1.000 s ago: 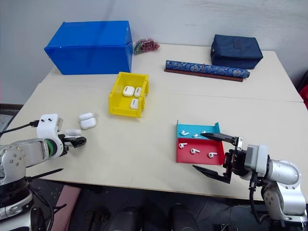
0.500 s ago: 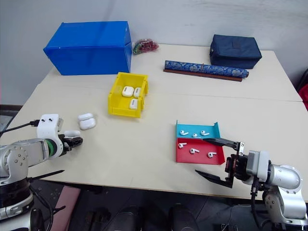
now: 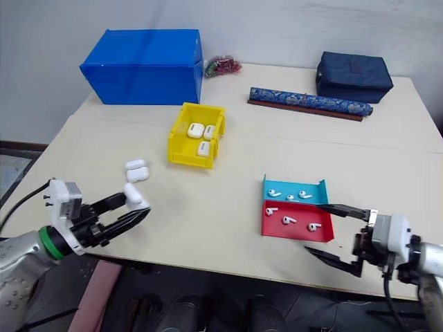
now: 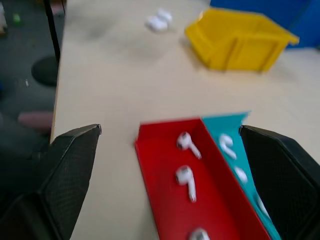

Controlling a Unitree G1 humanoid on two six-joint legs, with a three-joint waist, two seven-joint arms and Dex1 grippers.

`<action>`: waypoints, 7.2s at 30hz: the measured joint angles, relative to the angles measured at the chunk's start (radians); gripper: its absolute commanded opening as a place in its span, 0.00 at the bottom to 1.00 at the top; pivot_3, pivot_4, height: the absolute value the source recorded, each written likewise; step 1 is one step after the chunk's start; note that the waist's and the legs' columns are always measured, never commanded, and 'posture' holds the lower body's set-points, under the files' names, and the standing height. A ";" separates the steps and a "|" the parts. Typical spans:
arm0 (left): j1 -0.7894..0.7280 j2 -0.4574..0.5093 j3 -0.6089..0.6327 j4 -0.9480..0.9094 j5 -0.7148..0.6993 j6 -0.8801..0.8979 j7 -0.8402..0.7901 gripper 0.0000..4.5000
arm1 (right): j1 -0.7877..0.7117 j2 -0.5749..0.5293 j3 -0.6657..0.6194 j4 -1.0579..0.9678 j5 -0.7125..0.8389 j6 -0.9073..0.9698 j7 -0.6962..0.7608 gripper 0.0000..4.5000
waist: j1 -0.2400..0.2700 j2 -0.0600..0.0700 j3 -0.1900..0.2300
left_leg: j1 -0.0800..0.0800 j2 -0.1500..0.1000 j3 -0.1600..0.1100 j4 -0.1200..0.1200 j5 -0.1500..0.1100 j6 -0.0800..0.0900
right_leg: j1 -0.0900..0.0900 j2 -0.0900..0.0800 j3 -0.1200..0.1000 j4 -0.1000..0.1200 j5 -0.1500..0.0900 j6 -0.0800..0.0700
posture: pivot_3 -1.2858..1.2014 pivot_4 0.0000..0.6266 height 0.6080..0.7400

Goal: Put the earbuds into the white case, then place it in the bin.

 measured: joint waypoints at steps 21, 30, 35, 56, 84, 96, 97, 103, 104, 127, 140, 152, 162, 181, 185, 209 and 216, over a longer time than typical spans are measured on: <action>-0.201 -0.283 -0.518 0.488 0.070 -0.592 -0.391 0.62 | 0.120 -0.143 -0.114 -0.015 -0.134 0.257 -0.031 0.96 | -0.048 0.002 -0.002 | 0.002 0.000 0.006 0.001 0.004 0.001 | -0.001 0.006 0.010 0.006 0.003 0.005 | 0.52 0.24 1.00; -0.160 -0.260 -0.527 0.536 0.122 -0.672 -0.387 0.62 | -0.084 -0.283 0.113 -0.188 -0.164 0.464 -0.112 0.32 | -0.022 0.000 -0.001 | -0.001 0.000 0.005 0.003 0.003 0.004 | -0.002 0.004 0.009 0.003 0.004 0.007 | 0.52 0.24 1.00; -0.147 -0.250 -0.541 0.547 0.131 -0.680 -0.378 0.62 | -0.224 -0.303 0.292 -0.186 -0.258 0.484 -0.151 0.32 | -0.023 0.000 -0.001 | -0.001 0.000 0.004 0.003 0.003 0.004 | -0.003 0.004 0.009 0.003 0.004 0.007 | 0.52 0.24 1.00; -0.114 -0.225 -0.556 0.547 0.135 -0.703 -0.344 0.62 | -0.519 -0.286 0.659 -0.012 -0.497 0.413 -0.077 0.32 | -0.026 0.000 -0.001 | -0.001 0.000 0.003 0.002 0.003 0.004 | -0.004 0.003 0.007 0.003 0.004 0.007 | 0.52 0.24 1.00; -0.086 -0.188 -0.548 0.546 0.135 -0.713 -0.324 0.62 | -0.637 -0.253 0.732 0.081 -0.622 0.362 0.005 0.32 | -0.029 0.000 -0.001 | -0.001 0.000 0.002 0.002 0.003 0.004 | -0.004 0.003 0.007 0.003 0.004 0.007 | 0.52 0.24 1.00; -0.086 -0.183 -0.548 0.546 0.135 -0.721 -0.319 0.62 | -0.642 -0.248 0.734 0.082 -0.628 0.376 0.016 0.19 | -0.028 0.000 -0.001 | -0.001 0.000 0.002 0.002 0.003 0.004 | -0.003 0.002 0.007 0.003 0.004 0.007 | 0.52 0.24 1.00; -0.086 -0.182 -0.548 0.546 0.135 -0.723 -0.319 0.62 | -0.642 -0.248 0.735 0.082 -0.628 0.376 0.018 0.11 | -0.028 0.000 -0.001 | -0.001 0.000 0.002 0.002 0.003 0.004 | -0.003 0.002 0.007 0.003 0.004 0.007 | 0.52 0.24 1.00; -0.088 -0.178 -0.547 0.546 0.135 -0.725 -0.319 0.62 | -0.643 -0.248 0.734 0.083 -0.628 0.375 0.023 0.10 | -0.029 0.000 -0.001 | -0.001 0.000 0.002 0.002 0.003 0.004 | -0.003 0.002 0.007 0.003 0.004 0.007 | 0.52 0.24 1.00; -0.090 -0.178 -0.546 0.546 0.134 -0.725 -0.320 0.62 | -0.644 -0.248 0.734 0.084 -0.626 0.374 0.023 0.10 | -0.029 0.000 -0.001 | -0.001 0.000 0.002 0.002 0.003 0.004 | -0.003 0.002 0.007 0.003 0.004 0.007 | 0.52 0.24 1.00; -0.422 -0.289 -0.513 0.677 -0.031 -0.617 -0.498 0.62 | -0.488 0.354 0.206 -0.403 0.315 0.453 -0.272 0.10 | -0.025 -0.002 0.000 | -0.002 0.000 -0.001 0.002 0.003 0.003 | -0.004 0.003 0.003 0.004 0.004 0.008 | 0.52 0.24 1.00; -0.410 -0.287 -0.513 0.657 -0.031 -0.535 -0.481 0.62 | -0.515 0.471 0.444 -0.366 0.143 0.285 -0.318 0.10 | -0.026 -0.002 0.000 | -0.002 0.000 -0.001 0.001 0.003 0.003 | -0.004 0.003 0.003 0.005 0.004 0.008 | 0.52 0.24 1.00; -0.411 -0.291 -0.506 0.624 -0.030 -0.522 -0.443 0.62 | -0.485 0.471 0.461 -0.286 0.099 0.186 -0.291 0.10 | -0.027 -0.002 0.000 | -0.002 0.000 -0.001 0.001 0.003 0.003 | -0.004 0.003 0.003 0.005 0.004 0.008 | 0.52 0.24 1.00; -0.410 -0.290 -0.516 0.614 -0.009 -0.491 -0.421 0.62 | -0.432 0.480 0.466 -0.188 0.055 0.026 -0.226 0.10 | -0.027 -0.002 0.000 | -0.002 0.000 -0.001 0.001 0.003 0.003 | -0.004 0.003 0.003 0.004 0.004 0.008 | 0.52 0.24 1.00; -0.376 -0.236 -0.460 0.598 0.012 -0.496 -0.421 0.62 | -0.300 0.285 0.287 -0.193 0.118 0.066 -0.234 1.00 | -0.021 -0.002 0.000 | -0.002 0.000 -0.002 0.000 0.002 0.003 | -0.003 0.002 0.002 0.002 0.004 0.009 | 0.52 0.24 1.00; -0.332 -0.188 -0.428 0.617 0.022 -0.512 -0.418 0.62 | -0.107 0.193 0.081 -0.123 0.111 0.080 -0.207 1.00 | -0.020 -0.003 0.000 | -0.002 0.000 -0.002 0.000 0.002 0.003 | -0.001 0.003 0.002 0.001 0.004 0.009 | 0.52 0.24 1.00; -0.263 -0.159 -0.410 0.604 0.057 -0.545 -0.355 0.62 | -0.676 -0.226 0.470 0.103 -0.333 0.424 -0.168 0.85 | -0.035 0.001 0.002 | -0.003 0.000 -0.001 0.000 0.003 0.002 | -0.006 0.003 0.005 0.004 0.004 0.008 | 0.52 0.24 1.00; -0.258 -0.172 -0.423 0.598 0.062 -0.549 -0.343 0.62 | -0.891 -0.209 0.729 0.235 -0.468 0.486 -0.035 0.34 | -0.024 0.001 0.002 | -0.007 0.000 -0.001 0.000 0.002 0.003 | -0.009 0.002 0.003 0.003 0.005 0.009 | 0.52 0.24 1.00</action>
